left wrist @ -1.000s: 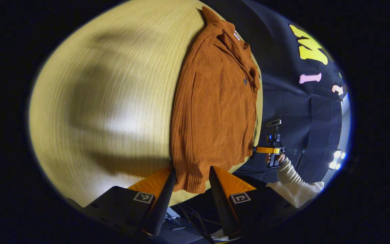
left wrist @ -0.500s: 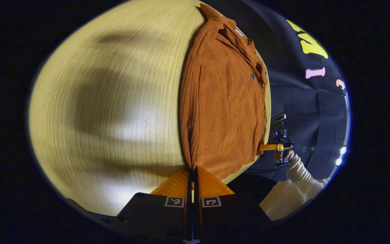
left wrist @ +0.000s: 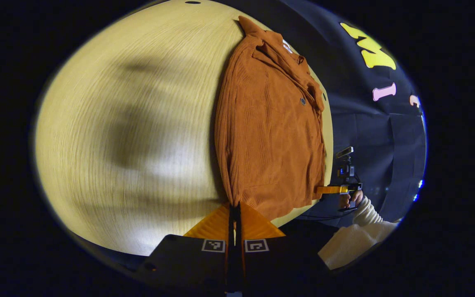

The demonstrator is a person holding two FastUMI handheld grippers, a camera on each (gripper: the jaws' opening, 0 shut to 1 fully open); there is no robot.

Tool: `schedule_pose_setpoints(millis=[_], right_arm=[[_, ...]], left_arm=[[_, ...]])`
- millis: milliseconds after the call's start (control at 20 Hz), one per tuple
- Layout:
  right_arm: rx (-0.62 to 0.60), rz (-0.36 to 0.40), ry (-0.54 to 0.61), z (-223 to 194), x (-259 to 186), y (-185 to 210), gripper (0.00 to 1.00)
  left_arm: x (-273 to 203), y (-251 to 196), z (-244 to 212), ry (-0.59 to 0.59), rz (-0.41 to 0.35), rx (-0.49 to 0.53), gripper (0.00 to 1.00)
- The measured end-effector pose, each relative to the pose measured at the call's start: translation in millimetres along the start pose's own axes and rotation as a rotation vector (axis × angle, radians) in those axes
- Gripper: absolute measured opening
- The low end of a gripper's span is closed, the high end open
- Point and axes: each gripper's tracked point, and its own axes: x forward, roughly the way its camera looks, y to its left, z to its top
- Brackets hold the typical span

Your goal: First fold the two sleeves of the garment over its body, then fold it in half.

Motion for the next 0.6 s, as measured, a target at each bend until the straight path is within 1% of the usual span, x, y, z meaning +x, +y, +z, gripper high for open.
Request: schedule_pose_setpoints(millis=[100, 200, 350, 500, 550, 600], right_arm=[[-0.065, 0.039, -0.027, 3.9, -13.0, 23.2, 0.10], [-0.117, 0.070, -0.063, 12.8, -25.2, 44.5, 0.10], [-0.139, 0.109, -0.104, 30.0, -41.5, 66.4, 0.10], [-0.171, 0.114, -0.138, 58.4, -50.9, 85.2, 0.10], [-0.179, 0.120, -0.155, 67.4, -56.9, 92.5, 0.10], [-0.183, 0.129, -0.168, 77.7, -61.8, 100.6, 0.10]], left_arm=[[-7.4, -5.3, 3.8, -0.014, -0.003, 0.016, 0.03], [-17.5, -21.5, 12.7, -0.039, -0.035, 0.023, 0.03], [-35.5, -44.8, 30.2, -0.097, -0.076, 0.056, 0.03], [-55.9, -66.0, 58.0, -0.193, -0.135, 0.058, 0.03], [-59.7, -72.3, 66.4, -0.218, -0.145, 0.079, 0.03], [-60.8, -76.1, 73.3, -0.225, -0.138, 0.101, 0.03]])
